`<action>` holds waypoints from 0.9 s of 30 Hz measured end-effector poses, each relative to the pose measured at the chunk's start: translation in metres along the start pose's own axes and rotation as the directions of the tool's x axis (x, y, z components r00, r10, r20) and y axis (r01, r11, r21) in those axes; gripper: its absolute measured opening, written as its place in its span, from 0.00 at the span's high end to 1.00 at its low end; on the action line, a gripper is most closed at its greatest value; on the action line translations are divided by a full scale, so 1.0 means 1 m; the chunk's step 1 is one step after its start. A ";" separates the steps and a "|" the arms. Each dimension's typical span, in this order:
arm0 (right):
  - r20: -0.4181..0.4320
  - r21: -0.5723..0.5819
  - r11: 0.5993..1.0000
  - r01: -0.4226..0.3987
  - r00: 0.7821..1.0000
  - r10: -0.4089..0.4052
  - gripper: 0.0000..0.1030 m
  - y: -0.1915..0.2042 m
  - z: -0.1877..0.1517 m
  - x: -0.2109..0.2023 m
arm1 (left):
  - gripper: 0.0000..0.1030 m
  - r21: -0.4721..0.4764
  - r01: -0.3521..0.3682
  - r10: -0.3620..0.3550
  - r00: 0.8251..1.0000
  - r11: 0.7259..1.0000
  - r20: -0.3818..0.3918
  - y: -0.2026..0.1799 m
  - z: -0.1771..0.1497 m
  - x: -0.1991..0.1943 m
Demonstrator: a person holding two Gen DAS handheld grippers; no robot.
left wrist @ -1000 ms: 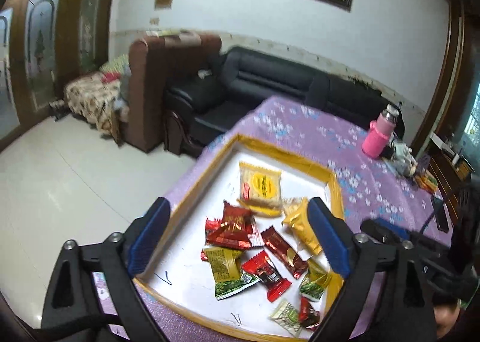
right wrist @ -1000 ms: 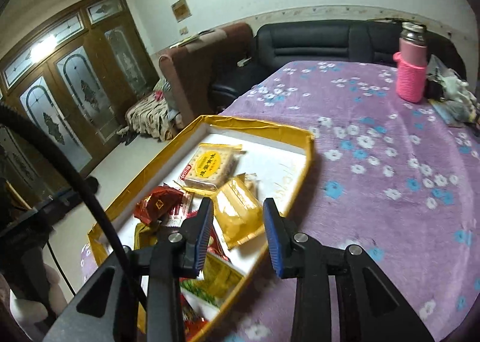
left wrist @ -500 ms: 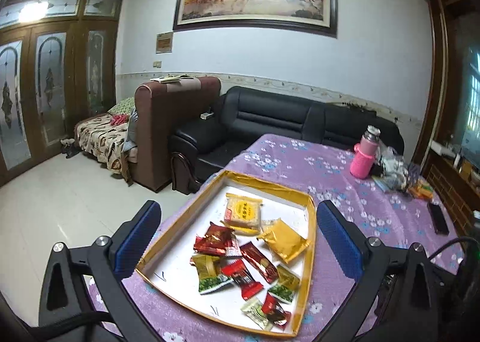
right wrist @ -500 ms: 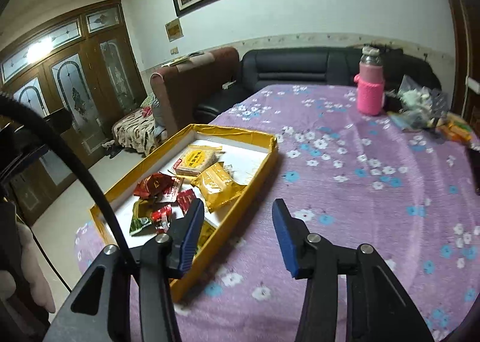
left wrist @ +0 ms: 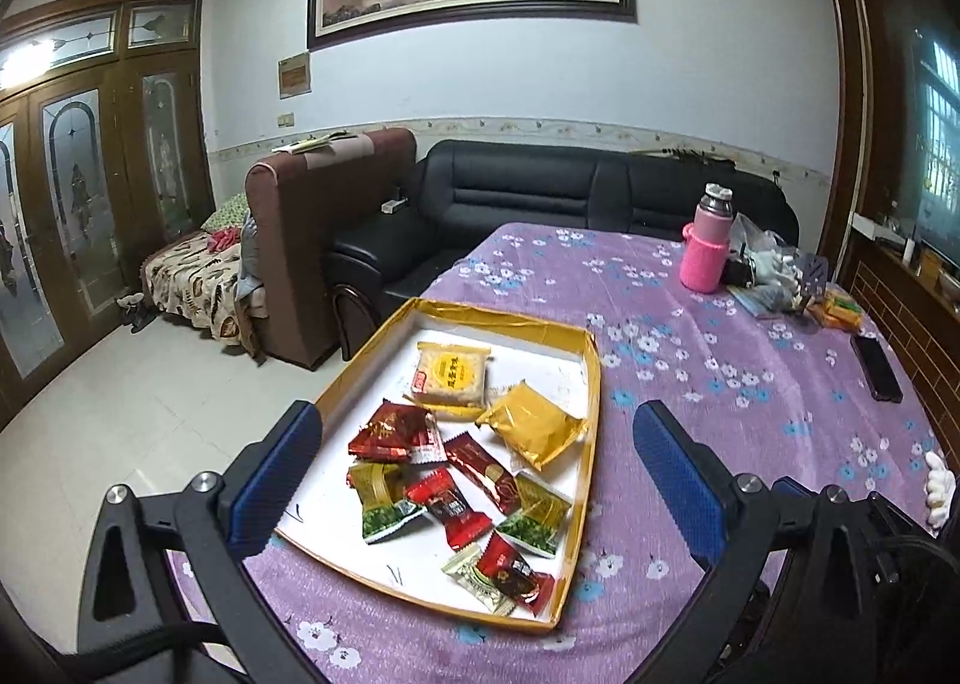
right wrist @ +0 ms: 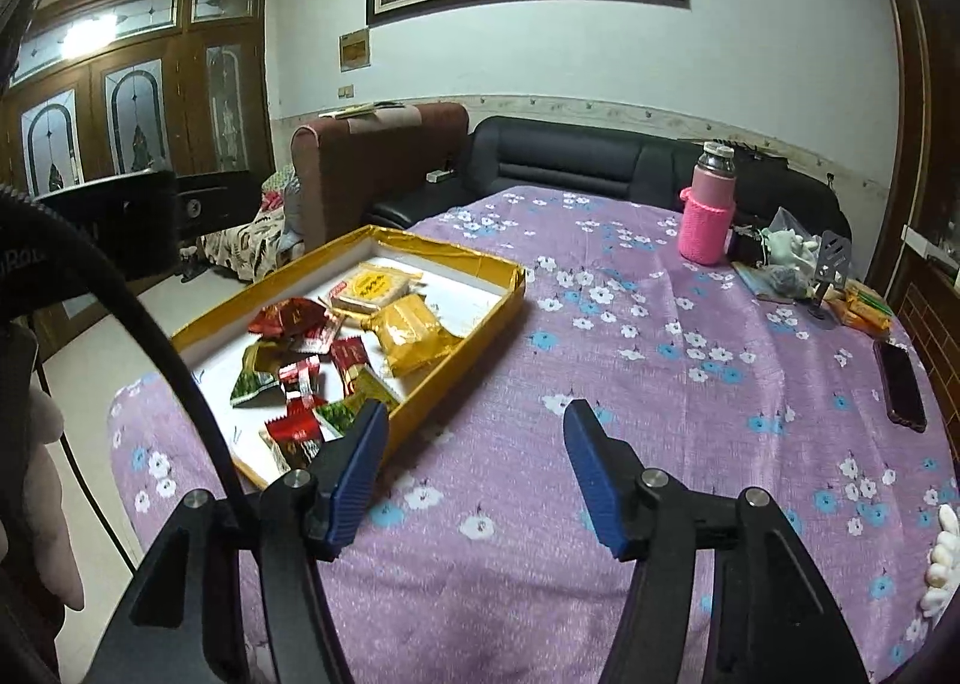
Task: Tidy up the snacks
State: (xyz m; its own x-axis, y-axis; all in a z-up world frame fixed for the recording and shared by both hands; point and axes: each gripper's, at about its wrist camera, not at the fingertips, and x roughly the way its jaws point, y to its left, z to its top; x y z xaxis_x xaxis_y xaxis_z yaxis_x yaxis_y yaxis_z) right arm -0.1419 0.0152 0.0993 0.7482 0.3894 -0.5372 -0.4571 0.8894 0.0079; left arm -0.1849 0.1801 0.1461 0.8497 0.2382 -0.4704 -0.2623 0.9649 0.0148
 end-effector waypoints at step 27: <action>-0.063 0.008 1.000 0.021 0.998 -0.020 0.39 0.012 -0.008 0.011 | 0.00 -0.015 0.003 -0.003 0.999 1.000 -0.038 0.006 -0.009 0.009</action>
State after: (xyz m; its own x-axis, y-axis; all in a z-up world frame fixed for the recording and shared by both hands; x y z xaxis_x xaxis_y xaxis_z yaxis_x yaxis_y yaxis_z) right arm -0.1429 0.0280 0.0864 0.7255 0.3555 -0.5893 -0.4377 0.8991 0.0035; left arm -0.1826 0.1867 0.1337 0.8326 0.2305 -0.5036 -0.2668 0.9638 0.0000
